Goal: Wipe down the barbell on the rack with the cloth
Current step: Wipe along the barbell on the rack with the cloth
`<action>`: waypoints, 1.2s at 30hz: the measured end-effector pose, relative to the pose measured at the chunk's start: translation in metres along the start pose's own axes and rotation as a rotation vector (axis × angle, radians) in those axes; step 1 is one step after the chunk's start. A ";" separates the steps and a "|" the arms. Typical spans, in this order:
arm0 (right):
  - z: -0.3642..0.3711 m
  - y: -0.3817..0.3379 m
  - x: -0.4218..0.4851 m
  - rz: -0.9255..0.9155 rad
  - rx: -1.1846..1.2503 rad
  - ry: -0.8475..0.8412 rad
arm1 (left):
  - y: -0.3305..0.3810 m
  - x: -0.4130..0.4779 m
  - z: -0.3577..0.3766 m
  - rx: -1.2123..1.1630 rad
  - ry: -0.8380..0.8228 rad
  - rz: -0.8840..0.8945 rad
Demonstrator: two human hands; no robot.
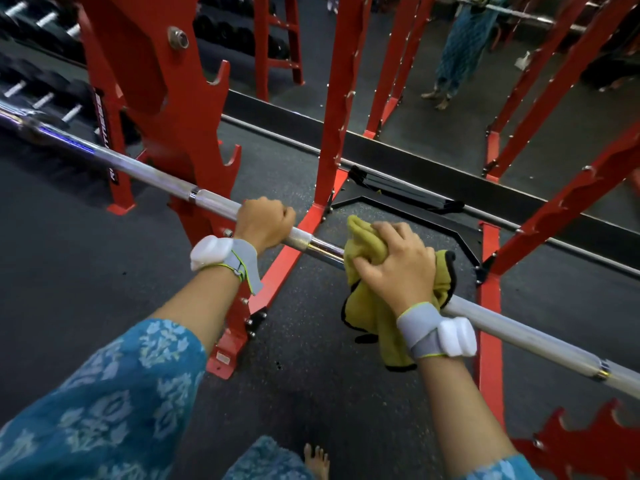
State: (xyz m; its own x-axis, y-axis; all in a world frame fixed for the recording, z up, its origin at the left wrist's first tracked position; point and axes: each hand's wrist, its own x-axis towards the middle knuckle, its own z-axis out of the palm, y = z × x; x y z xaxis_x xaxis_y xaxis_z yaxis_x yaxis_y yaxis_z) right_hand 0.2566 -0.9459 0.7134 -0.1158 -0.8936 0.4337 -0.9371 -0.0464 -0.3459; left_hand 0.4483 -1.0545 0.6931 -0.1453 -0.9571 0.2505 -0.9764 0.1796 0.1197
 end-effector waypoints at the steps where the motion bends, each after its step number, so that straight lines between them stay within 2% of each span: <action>1: 0.002 -0.005 0.005 0.055 -0.006 -0.017 | 0.000 0.000 0.001 0.009 0.018 0.021; 3: 0.010 -0.018 0.011 0.060 -0.007 -0.037 | 0.002 -0.003 0.003 0.029 0.035 0.042; 9: 0.024 -0.026 -0.007 -0.352 -0.099 0.031 | -0.003 -0.004 0.007 -0.014 0.118 0.119; 11: 0.021 -0.014 -0.011 -0.387 -0.084 0.072 | 0.000 -0.007 0.001 -0.046 0.096 0.102; 13: 0.020 -0.011 -0.012 -0.283 -0.085 0.115 | 0.002 -0.005 0.001 -0.001 0.021 0.067; 16: 0.024 -0.027 0.000 -0.006 -0.093 0.134 | 0.001 -0.010 -0.011 0.004 -0.052 0.088; 18: 0.030 -0.041 0.010 0.078 -0.096 0.108 | -0.002 -0.009 -0.003 0.014 0.070 0.149; 19: 0.033 -0.047 0.013 0.067 -0.096 0.092 | -0.002 -0.011 -0.007 0.026 0.048 0.177; 21: 0.038 -0.055 0.012 -0.063 -0.119 0.065 | 0.001 -0.012 -0.013 0.090 0.023 0.176; 23: 0.045 -0.056 0.001 -0.252 -0.152 0.052 | 0.001 -0.008 -0.015 0.130 -0.170 0.153; 27: 0.045 -0.041 -0.014 -0.436 -0.144 0.108 | -0.003 -0.008 -0.004 0.080 -0.156 0.190; 30: 0.035 -0.026 -0.017 -0.342 -0.143 0.135 | -0.004 -0.005 0.013 0.123 -0.038 0.248; 34: 0.029 -0.039 0.005 0.028 -0.040 0.119 | -0.005 -0.007 0.001 0.201 -0.068 0.238; 36: 0.031 -0.049 0.013 0.041 -0.038 0.082 | -0.004 -0.007 -0.001 0.157 0.002 0.230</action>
State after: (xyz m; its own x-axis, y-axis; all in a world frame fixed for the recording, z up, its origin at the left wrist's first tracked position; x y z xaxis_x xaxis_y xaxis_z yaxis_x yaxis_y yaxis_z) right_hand 0.3114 -0.9691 0.7098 -0.1789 -0.8550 0.4867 -0.9428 0.0076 -0.3333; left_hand 0.4530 -1.0480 0.6921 -0.3660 -0.8948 0.2559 -0.9306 0.3546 -0.0909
